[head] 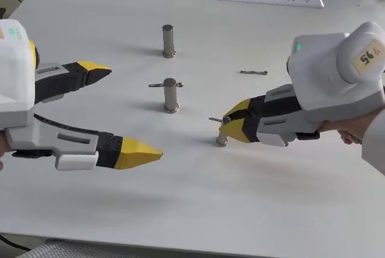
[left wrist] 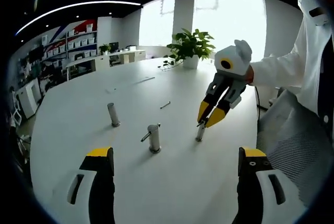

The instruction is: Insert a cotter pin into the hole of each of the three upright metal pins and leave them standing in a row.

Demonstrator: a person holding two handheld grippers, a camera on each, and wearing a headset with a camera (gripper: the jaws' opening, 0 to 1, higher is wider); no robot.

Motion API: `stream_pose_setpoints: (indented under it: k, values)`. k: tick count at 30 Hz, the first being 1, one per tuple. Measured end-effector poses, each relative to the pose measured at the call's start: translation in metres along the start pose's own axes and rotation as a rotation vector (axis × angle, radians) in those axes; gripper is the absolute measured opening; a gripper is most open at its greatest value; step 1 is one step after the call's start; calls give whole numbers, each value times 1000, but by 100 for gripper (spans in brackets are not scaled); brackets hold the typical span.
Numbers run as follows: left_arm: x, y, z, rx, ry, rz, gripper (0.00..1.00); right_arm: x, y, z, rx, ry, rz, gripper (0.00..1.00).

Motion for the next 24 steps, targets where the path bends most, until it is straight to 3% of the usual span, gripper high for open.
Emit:
stream_pose_setpoints:
  k: [9, 12, 16, 24]
  values:
    - [-12, 3, 1, -46, 24, -28, 99, 2, 10, -9, -76, -23, -18, 4]
    - [-16, 4, 1, -57, 34, -40, 99, 5, 20, -14, -91, -11, -20, 4]
    - [-23, 9, 3, -59, 12, -44, 99, 10, 36, -20, -129, -2, -22, 4]
    - [-33, 11, 3, -89, 47, -64, 99, 17, 55, -22, -189, -18, -37, 4]
Point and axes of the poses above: the centre of the closed fingertips' face, and the gripper's own axes: x roughly forward along the fingers, y roughly to its right, z roughly out of its underside, the point moved 8 cm from there along -x, roughly backward along the fingers, and after that the axes turned 2 degrees about -z, right-handed, at the moved point
